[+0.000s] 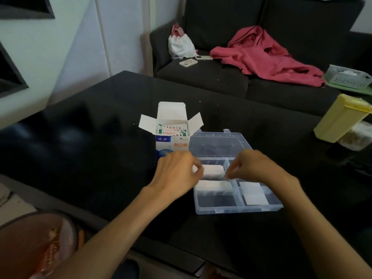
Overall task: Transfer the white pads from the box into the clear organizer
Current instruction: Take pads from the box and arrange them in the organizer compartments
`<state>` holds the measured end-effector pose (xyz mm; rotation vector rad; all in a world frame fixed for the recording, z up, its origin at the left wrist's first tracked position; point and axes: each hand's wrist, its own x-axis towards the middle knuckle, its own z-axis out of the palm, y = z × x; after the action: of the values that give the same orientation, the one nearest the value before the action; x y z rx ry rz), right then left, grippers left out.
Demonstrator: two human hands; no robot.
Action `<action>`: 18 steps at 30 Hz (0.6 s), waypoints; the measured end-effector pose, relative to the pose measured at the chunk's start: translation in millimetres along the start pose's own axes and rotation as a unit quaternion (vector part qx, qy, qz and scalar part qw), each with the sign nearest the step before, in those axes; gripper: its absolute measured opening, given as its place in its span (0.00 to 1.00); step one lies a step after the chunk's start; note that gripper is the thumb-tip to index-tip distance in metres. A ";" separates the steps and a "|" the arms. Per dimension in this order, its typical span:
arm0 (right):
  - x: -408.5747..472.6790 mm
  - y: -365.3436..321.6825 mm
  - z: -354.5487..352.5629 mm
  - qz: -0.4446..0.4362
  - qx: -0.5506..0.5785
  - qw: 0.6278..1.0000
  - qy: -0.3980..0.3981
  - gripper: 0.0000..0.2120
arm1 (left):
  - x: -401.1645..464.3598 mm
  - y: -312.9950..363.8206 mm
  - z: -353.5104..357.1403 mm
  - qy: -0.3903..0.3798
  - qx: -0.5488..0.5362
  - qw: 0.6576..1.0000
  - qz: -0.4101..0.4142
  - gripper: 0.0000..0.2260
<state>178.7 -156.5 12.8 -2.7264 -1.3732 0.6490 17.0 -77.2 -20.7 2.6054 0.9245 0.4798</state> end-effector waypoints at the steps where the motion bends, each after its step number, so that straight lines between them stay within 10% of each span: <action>1: -5.4 -3.6 -11.8 -0.030 0.023 0.999 0.023 0.08 | 0.0 -0.3 -8.9 0.049 -0.020 0.999 -0.011 0.10; 4: -20.0 -28.9 -45.8 -0.171 0.107 0.969 0.145 0.07 | 4.5 -15.2 -31.1 0.196 0.036 0.979 -0.049 0.13; 7: -7.9 -70.1 -62.2 -0.307 0.115 0.921 0.209 0.09 | 6.8 -41.5 -39.8 0.184 0.101 0.972 -0.104 0.18; 18: 72.9 -111.6 -50.6 -0.268 -0.085 0.959 0.024 0.14 | 4.7 -56.0 -37.7 0.172 0.005 0.971 -0.166 0.17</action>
<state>150.6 -23.5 55.6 -2.2777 -2.1144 0.4354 -25.5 -25.6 -9.6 2.3450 1.4428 0.8486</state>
